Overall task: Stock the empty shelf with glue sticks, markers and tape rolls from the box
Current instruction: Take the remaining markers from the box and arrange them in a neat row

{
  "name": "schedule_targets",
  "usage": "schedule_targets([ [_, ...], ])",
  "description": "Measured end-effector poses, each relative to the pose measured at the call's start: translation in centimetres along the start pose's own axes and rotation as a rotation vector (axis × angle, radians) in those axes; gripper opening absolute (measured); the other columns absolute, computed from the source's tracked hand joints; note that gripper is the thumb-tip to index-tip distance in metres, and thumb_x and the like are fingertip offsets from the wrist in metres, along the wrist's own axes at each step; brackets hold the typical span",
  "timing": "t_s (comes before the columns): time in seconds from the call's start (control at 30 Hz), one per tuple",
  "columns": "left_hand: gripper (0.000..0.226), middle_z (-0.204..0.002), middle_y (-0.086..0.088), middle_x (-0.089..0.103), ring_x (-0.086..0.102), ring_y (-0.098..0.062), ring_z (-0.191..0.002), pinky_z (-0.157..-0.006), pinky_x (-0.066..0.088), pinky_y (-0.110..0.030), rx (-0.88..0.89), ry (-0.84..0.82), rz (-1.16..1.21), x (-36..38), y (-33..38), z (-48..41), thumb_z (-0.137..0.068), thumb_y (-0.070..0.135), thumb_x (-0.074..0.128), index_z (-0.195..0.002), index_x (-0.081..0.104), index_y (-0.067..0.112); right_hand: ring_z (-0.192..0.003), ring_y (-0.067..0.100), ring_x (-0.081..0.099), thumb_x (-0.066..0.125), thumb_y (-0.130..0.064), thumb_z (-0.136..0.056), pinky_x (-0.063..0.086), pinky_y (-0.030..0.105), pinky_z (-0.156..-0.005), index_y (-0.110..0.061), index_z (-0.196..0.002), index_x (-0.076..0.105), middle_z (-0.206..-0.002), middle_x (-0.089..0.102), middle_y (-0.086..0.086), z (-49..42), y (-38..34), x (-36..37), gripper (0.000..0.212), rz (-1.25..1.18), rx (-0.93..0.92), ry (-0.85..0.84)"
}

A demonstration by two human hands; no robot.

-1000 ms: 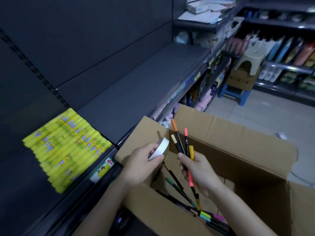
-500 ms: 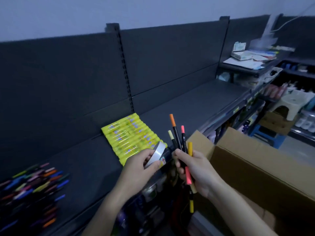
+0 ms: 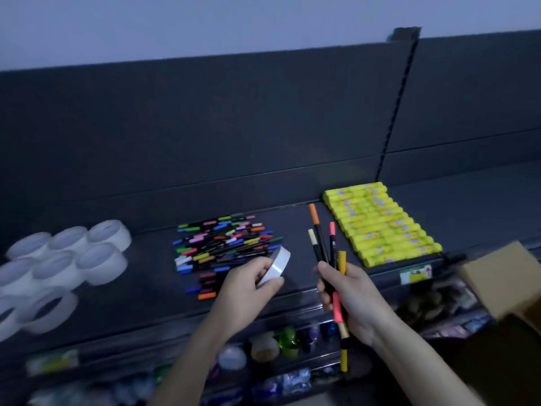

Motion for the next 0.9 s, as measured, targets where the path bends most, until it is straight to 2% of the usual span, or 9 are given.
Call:
schedule_targets([
  [0.1,0.003,-0.078,-0.009,0.064,0.06,-0.027,-0.075,-0.069,0.047,-0.046,-0.033,0.066,-0.024,-2.5,-1.5,2.2,-0.088,0.024,0.064,-0.089,0.062,0.025,-0.045,0.014,0.043,0.051,-0.018,-0.097,0.033,0.024,-0.041,-0.006,-0.087,0.057,-0.055,0.054,0.001,0.0,0.8,3.1,0.017,0.012,0.023,-0.077],
  [0.33,0.006,-0.079,-0.007,0.065,0.06,-0.019,-0.071,-0.065,0.045,-0.036,-0.151,0.22,-0.101,-6.8,-3.8,4.6,-0.089,0.025,0.06,-0.09,0.061,0.019,-0.045,0.012,0.043,0.053,-0.02,-0.097,0.034,0.024,-0.042,-0.005,-0.091,0.059,-0.057,0.054,0.001,-2.3,0.7,8.0,0.018,0.091,0.053,-0.243],
  [0.47,0.025,-0.076,-0.016,0.056,0.044,-0.01,-0.061,-0.059,0.033,-0.026,-0.178,0.289,-0.08,-8.9,-5.3,5.0,-0.09,0.029,0.056,-0.082,0.056,0.006,-0.046,0.013,0.043,0.052,-0.019,-0.097,0.035,0.024,-0.041,-0.004,-0.094,0.059,-0.058,0.054,0.002,-5.0,1.0,10.6,0.017,0.1,0.082,-0.321],
  [0.5,0.025,-0.074,-0.013,0.056,0.042,-0.009,-0.061,-0.058,0.032,-0.024,-0.186,0.309,-0.08,-9.5,-5.7,5.0,-0.091,0.029,0.056,-0.083,0.056,0.006,-0.046,0.013,0.043,0.052,-0.019,-0.097,0.035,0.024,-0.04,-0.004,-0.094,0.059,-0.058,0.054,0.002,-5.7,1.1,11.4,0.017,0.103,0.09,-0.344],
  [0.6,0.011,-0.063,0.013,0.055,0.041,-0.001,-0.056,-0.054,0.031,-0.015,-0.215,0.399,-0.114,-11.4,-6.8,4.5,-0.092,0.019,0.059,-0.083,0.06,0.015,-0.046,0.012,0.042,0.052,-0.018,-0.097,0.034,0.023,-0.039,-0.003,-0.094,0.059,-0.058,0.053,0.002,-7.9,0.9,13.5,0.017,0.106,0.113,-0.413],
  [0.67,0.009,-0.064,0.009,0.054,0.044,-0.004,-0.058,-0.054,0.032,-0.016,-0.235,0.477,-0.205,-12.6,-7.5,4.4,-0.091,0.018,0.061,-0.083,0.062,0.014,-0.046,0.012,0.042,0.053,-0.017,-0.097,0.035,0.022,-0.039,-0.002,-0.093,0.059,-0.058,0.053,0.003,-9.2,0.7,15.0,0.017,0.124,0.12,-0.459],
  [0.77,0.009,-0.076,-0.004,0.059,0.052,-0.012,-0.07,-0.063,0.038,-0.022,-0.282,0.581,-0.327,-13.9,-8.9,4.9,-0.088,0.016,0.064,-0.086,0.065,0.008,-0.045,0.013,0.041,0.054,-0.017,-0.097,0.034,0.022,-0.038,-0.003,-0.091,0.058,-0.057,0.053,0.003,-10.7,0.9,17.1,0.016,0.142,0.147,-0.487],
  [0.9,0.022,-0.078,-0.008,0.059,0.053,-0.015,-0.077,-0.072,0.043,-0.031,-0.342,0.645,-0.379,-15.4,-10.3,6.7,-0.083,0.025,0.06,-0.081,0.064,0.003,-0.045,0.015,0.041,0.055,-0.019,-0.096,0.033,0.024,-0.038,-0.005,-0.083,0.061,-0.059,0.052,0.006,-11.3,1.6,20.0,0.019,0.18,0.184,-0.544],
])
Point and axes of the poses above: each hand's wrist, its own z-axis away from the middle knuckle, its own x-axis out of the palm, y = z × x, the point moved 1 cm from there along -z, towards the middle knuckle
